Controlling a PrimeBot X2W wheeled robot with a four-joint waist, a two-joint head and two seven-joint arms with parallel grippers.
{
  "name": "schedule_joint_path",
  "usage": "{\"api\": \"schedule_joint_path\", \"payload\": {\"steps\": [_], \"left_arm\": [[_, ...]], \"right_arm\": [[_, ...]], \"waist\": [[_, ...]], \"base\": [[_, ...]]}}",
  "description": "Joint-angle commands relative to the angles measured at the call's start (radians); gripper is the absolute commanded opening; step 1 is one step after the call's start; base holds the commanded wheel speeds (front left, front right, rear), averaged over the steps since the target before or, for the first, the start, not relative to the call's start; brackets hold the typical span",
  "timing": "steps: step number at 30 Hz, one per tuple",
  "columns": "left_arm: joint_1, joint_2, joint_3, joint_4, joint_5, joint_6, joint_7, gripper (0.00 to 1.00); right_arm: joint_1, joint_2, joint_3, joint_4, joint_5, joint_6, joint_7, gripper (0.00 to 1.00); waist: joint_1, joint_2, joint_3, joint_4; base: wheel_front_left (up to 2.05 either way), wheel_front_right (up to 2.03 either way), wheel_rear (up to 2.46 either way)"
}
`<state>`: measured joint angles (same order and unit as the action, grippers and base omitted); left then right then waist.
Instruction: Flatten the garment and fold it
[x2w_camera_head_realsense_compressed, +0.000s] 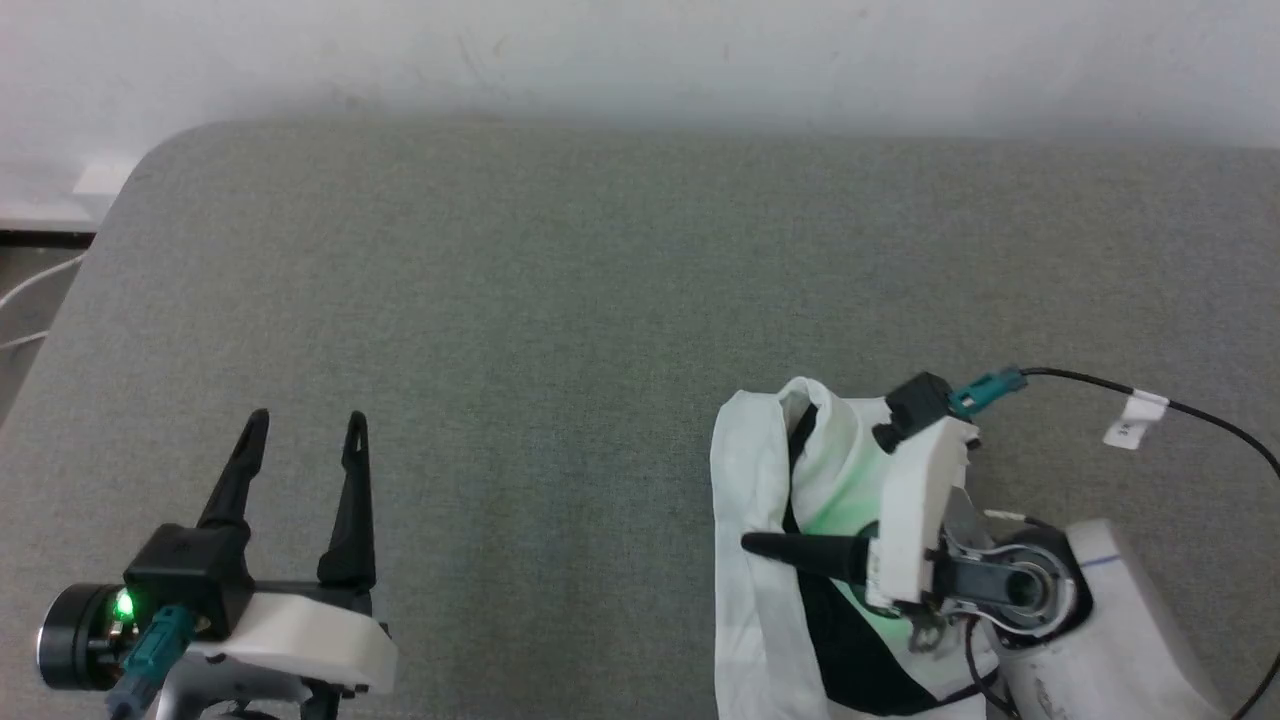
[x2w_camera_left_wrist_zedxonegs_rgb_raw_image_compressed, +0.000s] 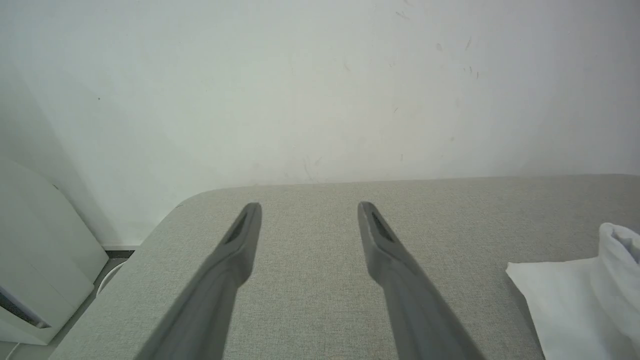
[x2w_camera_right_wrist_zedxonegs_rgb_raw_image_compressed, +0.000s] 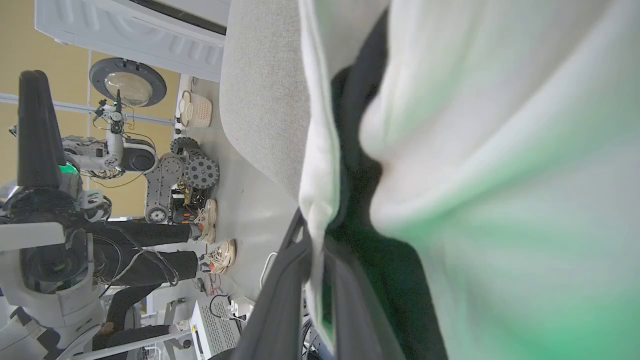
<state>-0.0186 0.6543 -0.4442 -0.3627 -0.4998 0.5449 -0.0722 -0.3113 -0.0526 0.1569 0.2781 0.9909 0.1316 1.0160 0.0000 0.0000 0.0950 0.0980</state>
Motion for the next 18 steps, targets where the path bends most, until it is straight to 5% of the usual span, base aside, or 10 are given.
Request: {"api": "schedule_joint_path", "payload": {"steps": [1, 6, 7, 8, 9, 10, 18], "left_arm": [[-0.018, -0.006, -0.002, 0.004, 0.007, -0.008, -0.008, 1.00], [-0.030, -0.017, -0.009, 0.011, 0.008, -0.013, -0.016, 1.00], [-0.032, -0.019, -0.010, 0.013, 0.007, -0.014, -0.018, 1.00], [-0.033, -0.021, -0.010, 0.016, 0.007, -0.014, -0.020, 1.00], [-0.034, -0.022, -0.010, 0.019, 0.007, -0.014, -0.022, 1.00], [-0.035, -0.023, -0.010, 0.021, 0.007, -0.015, -0.024, 1.00], [-0.026, -0.021, -0.008, 0.032, 0.003, -0.011, -0.030, 1.00]], "right_arm": [[-0.030, 0.002, 0.021, 0.022, -0.010, -0.001, -0.036, 0.00], [-0.086, 0.002, 0.100, 0.142, -0.069, -0.001, -0.157, 0.00], [-0.092, 0.002, 0.109, 0.164, -0.082, -0.001, -0.184, 0.11], [-0.096, 0.002, 0.125, 0.180, -0.092, -0.001, -0.202, 0.38], [-0.098, 0.002, 0.140, 0.193, -0.097, -0.001, -0.218, 0.84], [-0.100, 0.002, 0.152, 0.204, -0.098, -0.001, -0.234, 1.00], [-0.103, 0.002, 0.254, 0.118, -0.143, -0.001, -0.362, 1.00]], "waist": [[0.0000, 0.0000, 0.013, 0.010], [0.0000, 0.0000, 0.038, 0.021], [0.0000, 0.0000, 0.042, 0.022], [0.0000, 0.0000, 0.044, 0.023], [0.0000, 0.0000, 0.046, 0.024], [0.0000, 0.0000, 0.048, 0.023], [0.0000, 0.0000, 0.039, 0.007]], "base": [[0.00, 0.00, 0.00], [0.00, 0.00, 0.00], [0.00, 0.00, 0.00], [0.00, 0.00, 0.00], [0.00, 0.00, 0.00], [0.00, 0.00, 0.00], [0.00, 0.00, 0.00]]}}
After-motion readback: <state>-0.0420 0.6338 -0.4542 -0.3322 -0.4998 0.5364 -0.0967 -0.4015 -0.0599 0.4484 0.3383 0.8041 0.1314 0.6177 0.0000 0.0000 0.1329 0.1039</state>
